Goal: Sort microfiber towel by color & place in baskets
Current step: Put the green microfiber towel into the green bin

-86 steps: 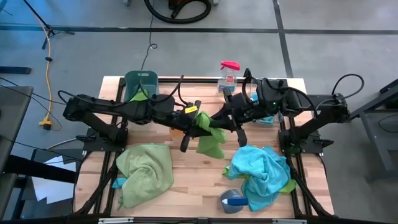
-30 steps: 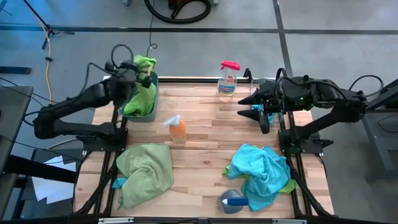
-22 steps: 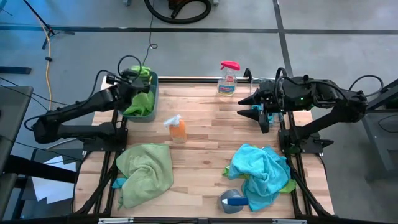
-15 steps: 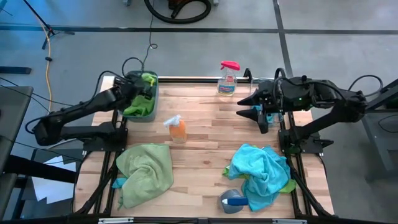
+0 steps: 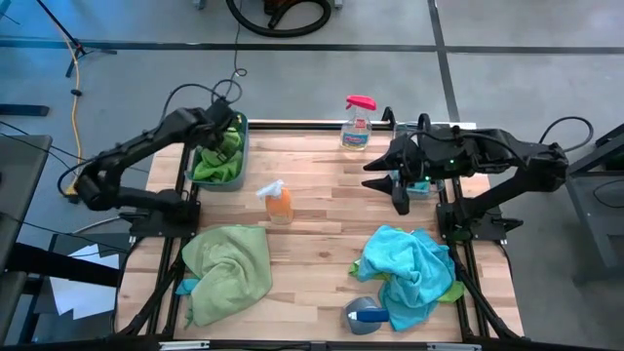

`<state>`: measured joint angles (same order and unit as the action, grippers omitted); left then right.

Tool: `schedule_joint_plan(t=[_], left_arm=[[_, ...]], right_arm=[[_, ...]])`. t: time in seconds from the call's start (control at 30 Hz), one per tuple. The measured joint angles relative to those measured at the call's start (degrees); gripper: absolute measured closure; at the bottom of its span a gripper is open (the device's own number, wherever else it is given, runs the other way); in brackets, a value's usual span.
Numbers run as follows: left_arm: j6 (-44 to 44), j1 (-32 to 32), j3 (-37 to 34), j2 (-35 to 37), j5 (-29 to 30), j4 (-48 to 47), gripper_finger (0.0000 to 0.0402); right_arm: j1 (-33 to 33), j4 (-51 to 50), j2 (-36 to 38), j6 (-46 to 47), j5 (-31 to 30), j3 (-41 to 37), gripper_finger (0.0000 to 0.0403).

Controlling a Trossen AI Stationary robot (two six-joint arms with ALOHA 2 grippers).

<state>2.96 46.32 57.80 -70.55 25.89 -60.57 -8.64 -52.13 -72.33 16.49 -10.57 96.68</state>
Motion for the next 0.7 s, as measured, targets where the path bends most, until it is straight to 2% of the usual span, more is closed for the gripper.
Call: schedule_joint_plan(t=[0.1,0.37,0.53,0.7], left_arm=[[4.93,1.1,0.39,-4.02,-0.66,-1.91,0.0401],[18.58,1.56,0.37,-12.51,-7.54,-2.34,0.0401],[26.2,1.58,0.37,-16.82,-7.53,-2.05,0.0401],[26.82,1.69,0.37,-20.58,-5.92,0.67,0.0396]], right_arm=[[0.0,-0.38,-0.16,0.13,0.02,0.0,0.0217],[-0.02,-0.4,-0.16,1.53,0.04,0.0,0.0217],[-0.02,-0.4,-0.16,1.86,0.04,0.0,0.0217],[-0.02,-0.4,-0.16,4.04,0.03,0.0,0.0217]])
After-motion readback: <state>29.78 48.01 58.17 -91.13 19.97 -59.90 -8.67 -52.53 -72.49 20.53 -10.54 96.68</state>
